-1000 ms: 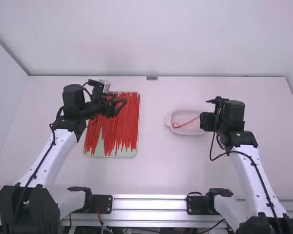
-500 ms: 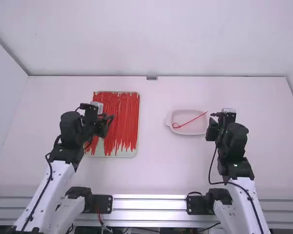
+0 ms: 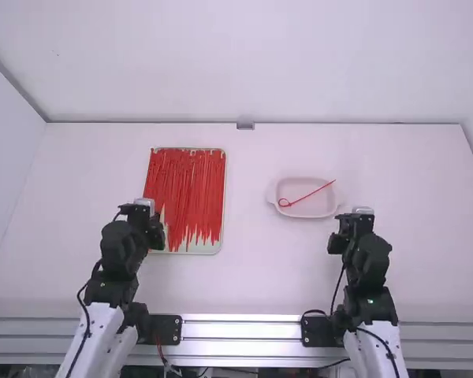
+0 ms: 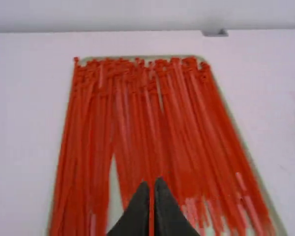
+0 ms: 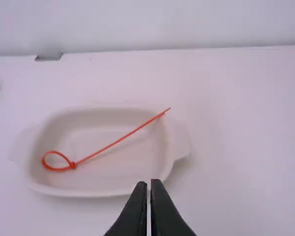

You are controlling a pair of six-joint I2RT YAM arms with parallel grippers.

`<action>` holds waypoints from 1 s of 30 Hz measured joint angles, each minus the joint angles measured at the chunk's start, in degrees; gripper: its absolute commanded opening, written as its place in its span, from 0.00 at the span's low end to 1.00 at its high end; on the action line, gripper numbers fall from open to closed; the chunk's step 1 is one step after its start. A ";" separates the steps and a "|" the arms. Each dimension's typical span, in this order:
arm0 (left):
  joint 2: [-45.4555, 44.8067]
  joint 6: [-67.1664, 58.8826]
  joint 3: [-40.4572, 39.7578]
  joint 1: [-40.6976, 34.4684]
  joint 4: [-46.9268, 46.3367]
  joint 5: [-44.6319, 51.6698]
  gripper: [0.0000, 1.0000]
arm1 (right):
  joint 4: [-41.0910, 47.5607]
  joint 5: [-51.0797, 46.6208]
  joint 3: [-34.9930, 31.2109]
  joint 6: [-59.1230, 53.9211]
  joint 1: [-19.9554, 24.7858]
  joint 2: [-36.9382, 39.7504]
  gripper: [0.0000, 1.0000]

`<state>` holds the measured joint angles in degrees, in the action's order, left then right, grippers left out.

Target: Fasten the cable tie

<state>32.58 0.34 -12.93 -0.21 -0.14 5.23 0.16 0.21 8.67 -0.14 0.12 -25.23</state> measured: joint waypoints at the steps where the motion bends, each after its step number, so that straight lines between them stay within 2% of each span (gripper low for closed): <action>1: -1.07 0.00 1.09 0.00 0.02 -1.05 0.00 | 0.00 -0.11 -1.09 -0.02 0.00 1.07 0.00; 9: -9.46 0.00 9.31 0.00 0.02 -4.28 0.00 | -0.39 -0.09 -8.04 0.07 0.00 8.24 0.00; 13: -12.87 0.00 12.35 0.00 0.26 -4.61 0.00 | -0.50 -0.04 -8.04 -0.02 0.00 11.87 0.00; 30: -25.57 0.02 12.35 -0.02 0.42 -4.94 0.00 | -0.52 -0.15 -8.02 0.02 0.00 22.80 0.00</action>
<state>7.01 0.36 -0.58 -0.23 0.27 0.30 -0.36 0.05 0.64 -0.12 0.12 -2.44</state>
